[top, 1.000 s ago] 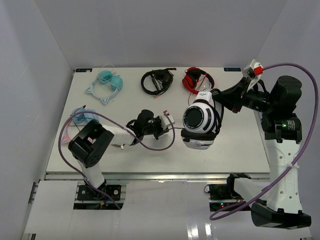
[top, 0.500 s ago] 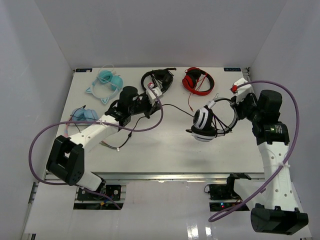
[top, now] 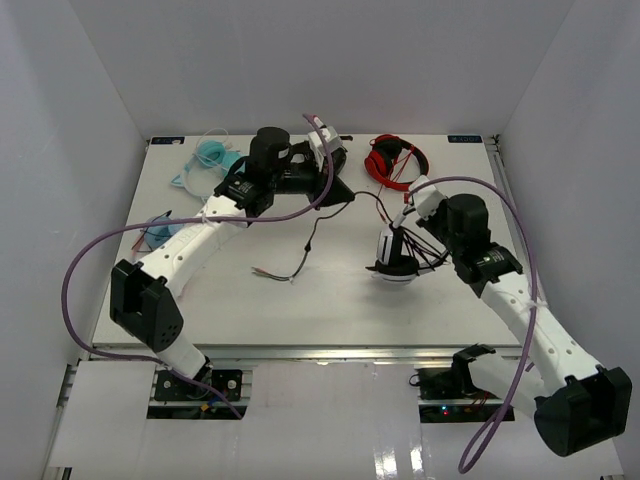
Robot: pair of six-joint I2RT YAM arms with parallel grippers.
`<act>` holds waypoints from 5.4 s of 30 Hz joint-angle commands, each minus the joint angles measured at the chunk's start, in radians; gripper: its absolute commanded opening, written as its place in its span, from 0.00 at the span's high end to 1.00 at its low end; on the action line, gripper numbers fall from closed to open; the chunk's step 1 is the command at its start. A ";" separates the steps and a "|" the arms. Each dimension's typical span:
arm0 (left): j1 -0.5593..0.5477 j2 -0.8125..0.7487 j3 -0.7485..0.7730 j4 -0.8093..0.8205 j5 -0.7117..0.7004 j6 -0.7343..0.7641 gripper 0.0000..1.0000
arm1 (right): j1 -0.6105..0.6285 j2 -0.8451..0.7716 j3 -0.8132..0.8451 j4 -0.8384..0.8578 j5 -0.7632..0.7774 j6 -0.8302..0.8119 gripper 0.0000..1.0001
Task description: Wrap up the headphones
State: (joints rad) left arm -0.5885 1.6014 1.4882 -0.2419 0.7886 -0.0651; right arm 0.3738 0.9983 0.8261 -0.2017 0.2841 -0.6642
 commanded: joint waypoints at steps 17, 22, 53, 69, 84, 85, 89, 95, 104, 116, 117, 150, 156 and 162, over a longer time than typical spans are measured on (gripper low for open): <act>-0.321 -0.028 -0.344 0.725 -0.249 -0.577 0.99 | -0.086 0.340 0.460 0.025 -0.185 0.891 0.92; -0.412 -0.045 -0.379 0.697 -0.464 -0.359 0.39 | -0.169 0.265 0.447 0.008 -0.361 1.001 0.92; -0.437 0.216 -0.697 0.743 -0.811 0.336 0.05 | -0.280 0.066 0.456 -0.030 -0.979 0.943 0.92; -0.253 0.177 -0.758 0.724 -0.571 0.260 1.00 | -0.331 -0.013 0.511 -0.146 -1.164 0.733 0.92; 0.123 -0.038 -0.601 0.312 -0.126 0.298 1.00 | -0.332 -0.172 0.327 -0.383 -0.838 -0.041 0.92; 0.125 -0.035 -0.536 0.252 -0.088 0.286 1.00 | -0.334 -0.176 0.298 -0.361 -0.798 -0.064 0.92; 0.125 -0.041 -0.372 0.100 0.055 0.209 1.00 | -0.325 -0.178 0.212 -0.264 -0.673 -0.106 0.92; 0.119 -0.063 -0.269 0.064 0.313 -0.046 1.00 | -0.222 -0.145 0.093 -0.070 -0.429 -0.087 0.92; -0.020 -0.050 -0.354 0.459 0.311 -0.564 0.95 | 0.148 0.055 -0.021 0.381 0.276 0.215 0.92; -0.067 -0.054 -0.541 0.571 -0.132 -0.717 0.80 | 0.177 0.509 0.269 0.224 0.023 0.795 0.92; -0.067 -0.052 -0.554 0.569 -0.154 -0.712 0.77 | 0.178 0.533 0.284 0.222 -0.002 0.814 0.92; -0.142 -0.634 -0.843 -0.061 -0.474 -0.413 0.02 | 0.177 0.645 0.361 0.157 -0.296 0.681 0.05; -0.140 -0.793 -0.774 -0.123 -0.598 -0.150 0.02 | 0.108 0.377 0.244 0.034 -0.203 0.584 0.10; -0.142 -0.888 -0.798 -0.085 -0.637 0.007 0.02 | 0.102 0.046 0.041 0.031 0.007 0.497 0.10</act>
State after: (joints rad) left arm -0.7296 0.7604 0.6937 -0.3271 0.2158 -0.2165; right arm 0.4723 1.2205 0.9799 -0.1394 0.1260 -0.0760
